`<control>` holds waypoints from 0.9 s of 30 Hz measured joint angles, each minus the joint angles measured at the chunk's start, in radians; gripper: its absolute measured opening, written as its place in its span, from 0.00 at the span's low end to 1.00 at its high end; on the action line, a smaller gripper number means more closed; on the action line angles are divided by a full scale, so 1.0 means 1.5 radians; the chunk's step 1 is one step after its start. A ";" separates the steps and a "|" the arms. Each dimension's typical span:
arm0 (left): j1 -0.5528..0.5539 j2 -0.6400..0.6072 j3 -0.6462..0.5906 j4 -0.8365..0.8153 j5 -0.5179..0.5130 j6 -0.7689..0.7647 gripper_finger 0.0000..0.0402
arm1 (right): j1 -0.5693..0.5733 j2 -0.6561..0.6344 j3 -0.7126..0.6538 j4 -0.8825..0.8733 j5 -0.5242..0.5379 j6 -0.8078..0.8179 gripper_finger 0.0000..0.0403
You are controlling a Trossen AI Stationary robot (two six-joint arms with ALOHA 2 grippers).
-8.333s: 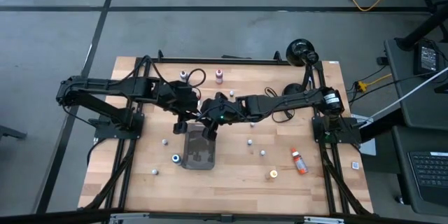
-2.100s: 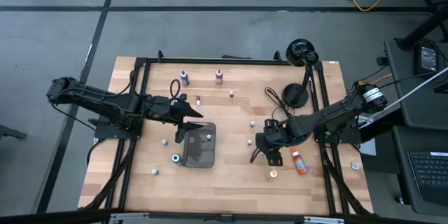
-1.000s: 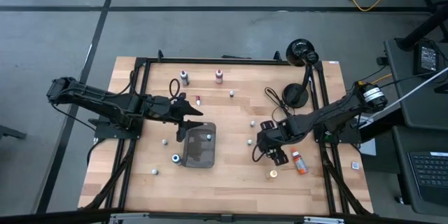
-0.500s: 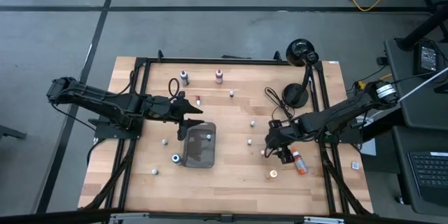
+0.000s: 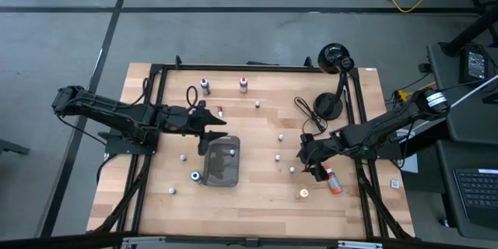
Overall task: Pick & Place food coloring
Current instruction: Put the bottom red food coloring bottle into the bin
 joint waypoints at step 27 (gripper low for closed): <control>0.000 0.000 0.000 0.020 -0.021 -0.003 0.46 | 0.007 0.004 -0.131 0.266 0.016 -0.005 0.72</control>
